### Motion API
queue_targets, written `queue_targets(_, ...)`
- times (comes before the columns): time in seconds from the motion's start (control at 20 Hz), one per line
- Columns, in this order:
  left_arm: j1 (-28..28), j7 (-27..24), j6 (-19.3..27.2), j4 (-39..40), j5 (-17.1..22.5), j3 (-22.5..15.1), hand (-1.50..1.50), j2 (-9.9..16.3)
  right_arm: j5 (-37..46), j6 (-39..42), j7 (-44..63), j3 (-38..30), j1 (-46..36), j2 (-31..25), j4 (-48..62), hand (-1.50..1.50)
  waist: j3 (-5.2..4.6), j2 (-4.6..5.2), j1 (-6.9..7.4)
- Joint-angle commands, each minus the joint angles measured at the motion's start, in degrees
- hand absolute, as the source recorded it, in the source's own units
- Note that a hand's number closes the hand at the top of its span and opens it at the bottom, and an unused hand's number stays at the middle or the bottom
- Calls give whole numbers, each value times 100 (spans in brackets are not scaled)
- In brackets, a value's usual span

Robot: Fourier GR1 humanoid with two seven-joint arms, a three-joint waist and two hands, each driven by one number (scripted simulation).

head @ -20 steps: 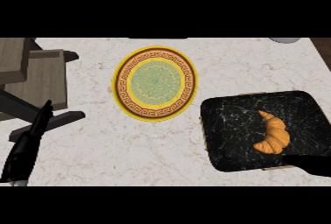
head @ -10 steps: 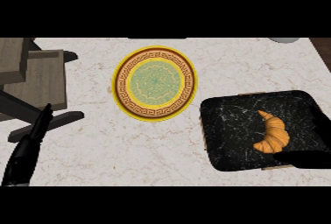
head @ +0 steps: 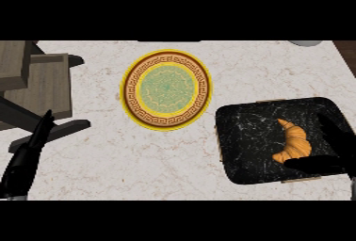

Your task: Pick the croissant from the tray and place it in the plate

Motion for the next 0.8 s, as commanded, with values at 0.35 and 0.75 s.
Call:
queue_targets(0.35, 183, 134, -252, -357, -434, 254, 0, -428, 546, 208, -888, -162, -106, 523, 913, -150, -2, 2, -4)
queue_targets(0.75, 3, 202, -451, -304, -519, 554, 0, -431, 728, -27, -1182, -287, 43, 788, 544, 150, -3, 0, -16)
